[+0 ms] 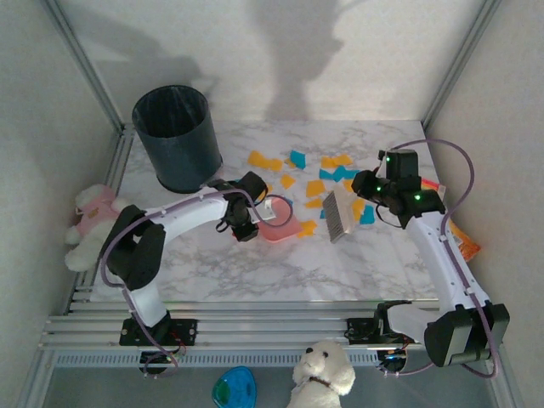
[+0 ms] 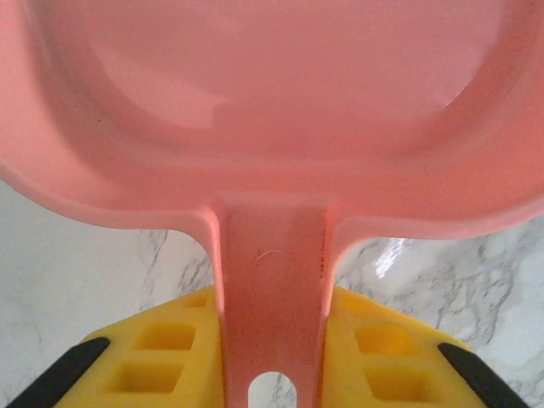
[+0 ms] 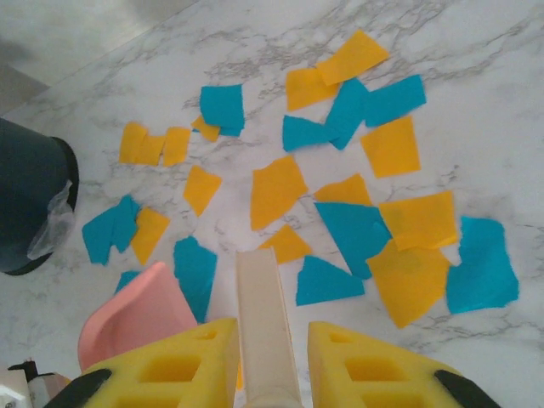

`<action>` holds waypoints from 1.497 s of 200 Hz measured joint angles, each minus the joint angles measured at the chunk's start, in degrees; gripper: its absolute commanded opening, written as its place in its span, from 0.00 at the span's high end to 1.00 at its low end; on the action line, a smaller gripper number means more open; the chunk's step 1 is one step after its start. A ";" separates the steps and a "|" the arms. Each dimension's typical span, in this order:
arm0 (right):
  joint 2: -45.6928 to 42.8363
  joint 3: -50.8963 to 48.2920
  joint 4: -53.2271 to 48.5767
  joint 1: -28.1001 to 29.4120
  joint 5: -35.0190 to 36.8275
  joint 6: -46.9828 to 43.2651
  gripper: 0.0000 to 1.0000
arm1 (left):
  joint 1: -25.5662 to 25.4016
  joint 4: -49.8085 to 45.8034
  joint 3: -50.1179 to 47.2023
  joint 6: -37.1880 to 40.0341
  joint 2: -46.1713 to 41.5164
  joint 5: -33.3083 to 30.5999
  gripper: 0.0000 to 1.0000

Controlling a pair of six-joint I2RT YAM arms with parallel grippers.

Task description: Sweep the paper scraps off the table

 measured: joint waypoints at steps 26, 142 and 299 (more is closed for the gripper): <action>-0.70 -0.33 -0.09 0.00 0.72 0.00 1.00 | -1.68 -0.02 1.38 1.31 1.92 0.44 0.75; -1.81 -1.66 -1.57 0.00 1.25 0.02 1.00 | -2.84 0.76 1.88 4.35 5.31 0.63 0.53; -1.79 -2.25 -1.53 0.00 1.22 0.02 1.00 | 1.51 21.57 -18.47 1.38 -6.43 11.21 0.49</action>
